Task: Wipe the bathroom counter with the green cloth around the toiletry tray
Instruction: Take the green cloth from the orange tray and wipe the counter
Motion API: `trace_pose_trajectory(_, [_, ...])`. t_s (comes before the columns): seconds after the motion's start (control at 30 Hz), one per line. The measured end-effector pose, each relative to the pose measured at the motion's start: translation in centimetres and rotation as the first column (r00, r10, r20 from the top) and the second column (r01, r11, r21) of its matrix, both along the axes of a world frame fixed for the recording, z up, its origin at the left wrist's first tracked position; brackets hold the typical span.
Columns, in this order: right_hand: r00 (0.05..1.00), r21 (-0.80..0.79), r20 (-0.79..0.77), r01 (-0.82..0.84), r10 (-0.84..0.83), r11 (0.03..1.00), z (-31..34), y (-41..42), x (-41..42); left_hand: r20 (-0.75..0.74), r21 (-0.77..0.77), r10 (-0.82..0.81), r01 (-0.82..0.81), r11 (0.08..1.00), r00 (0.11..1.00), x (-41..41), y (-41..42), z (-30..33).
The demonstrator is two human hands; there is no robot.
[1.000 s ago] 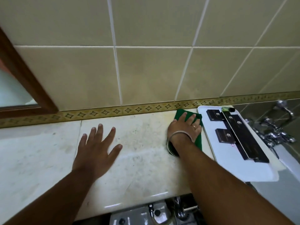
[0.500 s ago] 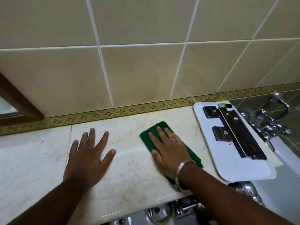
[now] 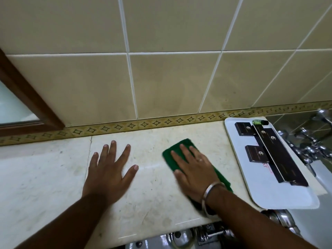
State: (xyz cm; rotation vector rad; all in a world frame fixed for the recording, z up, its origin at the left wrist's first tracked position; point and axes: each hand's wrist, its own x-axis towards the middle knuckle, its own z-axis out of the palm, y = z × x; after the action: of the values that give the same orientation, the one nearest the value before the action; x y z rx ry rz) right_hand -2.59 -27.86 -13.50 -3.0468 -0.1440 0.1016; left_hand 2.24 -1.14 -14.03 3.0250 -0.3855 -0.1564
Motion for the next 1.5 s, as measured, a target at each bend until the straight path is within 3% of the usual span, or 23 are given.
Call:
trace_pose_trajectory(0.13, [0.977,-0.013,-0.063,0.202,-0.203,0.979,0.4,0.4,5.9,0.008,-0.011,-0.003,0.004,1.000,1.000,0.1,0.0,0.0])
trace_pose_trajectory(0.23, [0.996,-0.042,-0.072,0.041,-0.044,0.998,0.7,4.2,6.5,0.010,0.022,0.001,-0.001,1.000,1.000,0.0,0.0,0.0])
trace_pose_trajectory(0.33, [0.991,-0.021,-0.038,-0.132,0.131,0.991,-0.1,4.0,0.1,0.007,0.033,-0.002,0.002,0.999,1.000,0.2,-0.1,0.0])
trace_pose_trajectory(0.43, [1.000,-0.028,0.018,0.026,-0.026,0.999,0.1,-0.8,-3.6,0.015,0.020,-0.005,0.004,1.000,1.000,0.1,-0.1,0.0])
trace_pose_trajectory(0.53, [0.974,-0.055,-0.102,0.195,-0.200,0.979,0.7,-4.1,0.8,0.018,0.014,-0.003,0.003,1.000,1.000,-0.1,0.0,0.0])
trace_pose_trajectory(0.67, [0.941,-0.034,-0.101,0.320,-0.322,0.947,0.9,-1.4,5.4,0.011,0.026,-0.005,0.004,1.000,1.000,0.0,0.1,0.0])
trace_pose_trajectory(0.8, [0.929,0.003,-0.038,0.370,-0.369,0.929,-0.4,-1.0,0.7,0.008,0.005,-0.004,0.004,1.000,1.000,0.0,0.1,0.1])
trace_pose_trajectory(0.9, [0.852,0.019,-0.039,0.523,-0.522,0.852,-0.4,-1.1,0.3,0.002,0.006,-0.004,0.004,1.000,1.000,0.0,0.1,0.3])
trace_pose_trajectory(1.03, [0.659,0.071,-0.110,0.752,-0.744,0.656,1.6,-1.0,6.0,0.006,-0.007,0.001,-0.001,1.000,1.000,-0.1,0.0,0.6])
trace_pose_trajectory(1.27, [0.780,0.038,-0.020,0.625,-0.625,0.779,-0.5,-1.3,-1.5,-0.001,-0.004,-0.001,0.001,1.000,1.000,-0.3,-0.1,0.7])
trace_pose_trajectory(1.5, [0.800,0.003,-0.130,0.591,-0.586,0.807,1.8,-3.8,6.0,-0.003,0.001,0.004,-0.004,1.000,1.000,-0.3,-0.3,0.9])
